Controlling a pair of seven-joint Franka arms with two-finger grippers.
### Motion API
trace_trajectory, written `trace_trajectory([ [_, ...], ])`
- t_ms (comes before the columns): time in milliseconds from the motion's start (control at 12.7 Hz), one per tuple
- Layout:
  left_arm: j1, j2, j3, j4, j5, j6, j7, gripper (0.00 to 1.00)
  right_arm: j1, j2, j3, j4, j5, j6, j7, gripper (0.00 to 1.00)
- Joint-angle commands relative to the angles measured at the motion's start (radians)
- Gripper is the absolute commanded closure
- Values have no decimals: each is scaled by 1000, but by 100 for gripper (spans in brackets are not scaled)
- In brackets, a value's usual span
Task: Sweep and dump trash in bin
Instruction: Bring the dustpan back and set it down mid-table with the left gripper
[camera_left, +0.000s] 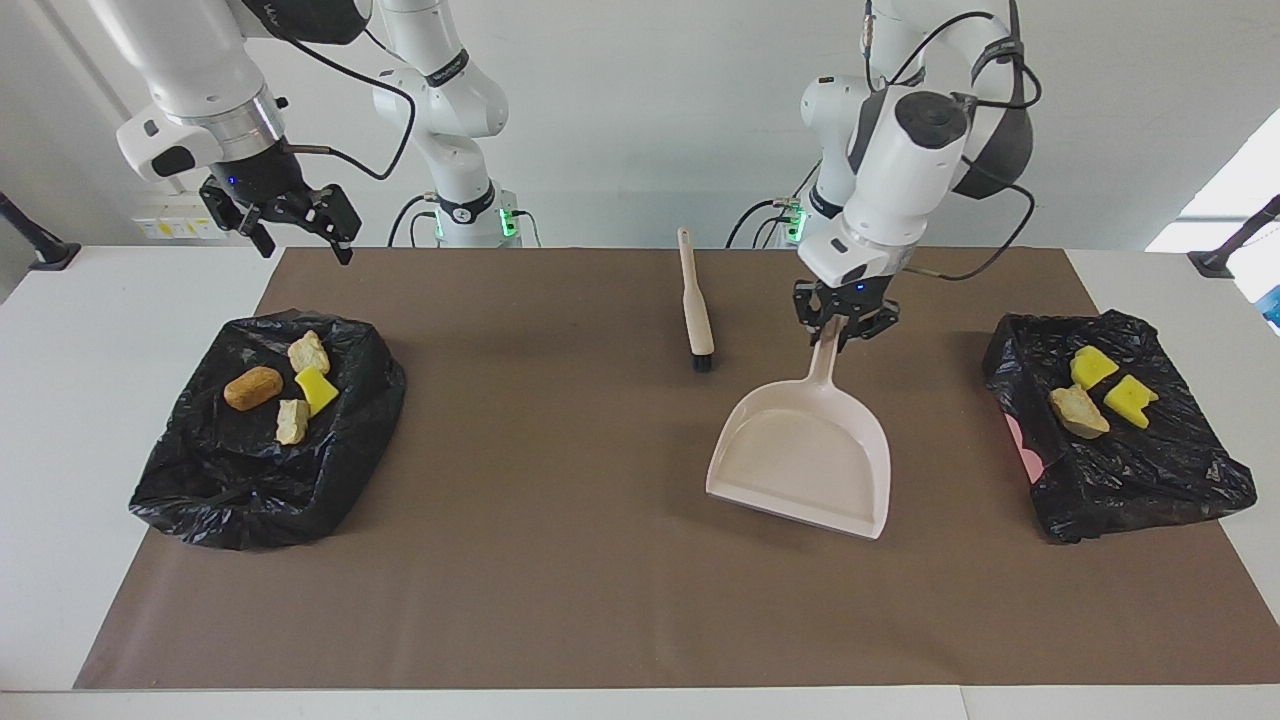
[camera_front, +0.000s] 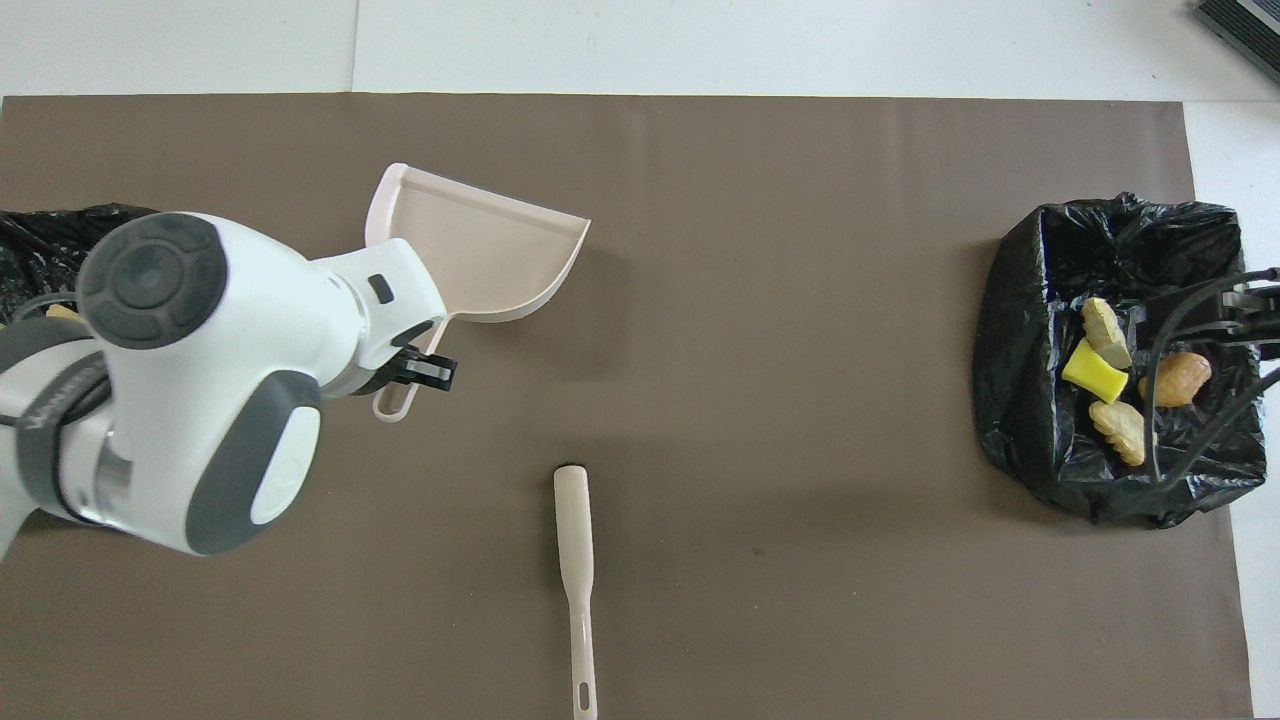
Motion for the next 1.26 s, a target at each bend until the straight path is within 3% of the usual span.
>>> trace_trajectory([
  [0, -130, 105, 22, 8, -12, 147, -167, 100, 23, -26, -21, -29, 15, -4, -25, 0],
  [236, -181, 160, 22, 3, -12, 226, -216, 100, 114, -26, -113, -29, 18, -4, -22, 0],
  [945, -224, 166, 20, -54, -13, 294, -401, 100, 116, -24, -110, -27, 19, -2, -23, 0],
  [1103, -231, 162, 20, -65, -13, 300, -450, 90, 115, -24, -110, -27, 19, -2, -22, 0],
  [1182, -231, 162, 20, -63, -13, 300, -467, 77, 115, -24, -110, -27, 19, -2, -22, 0],
])
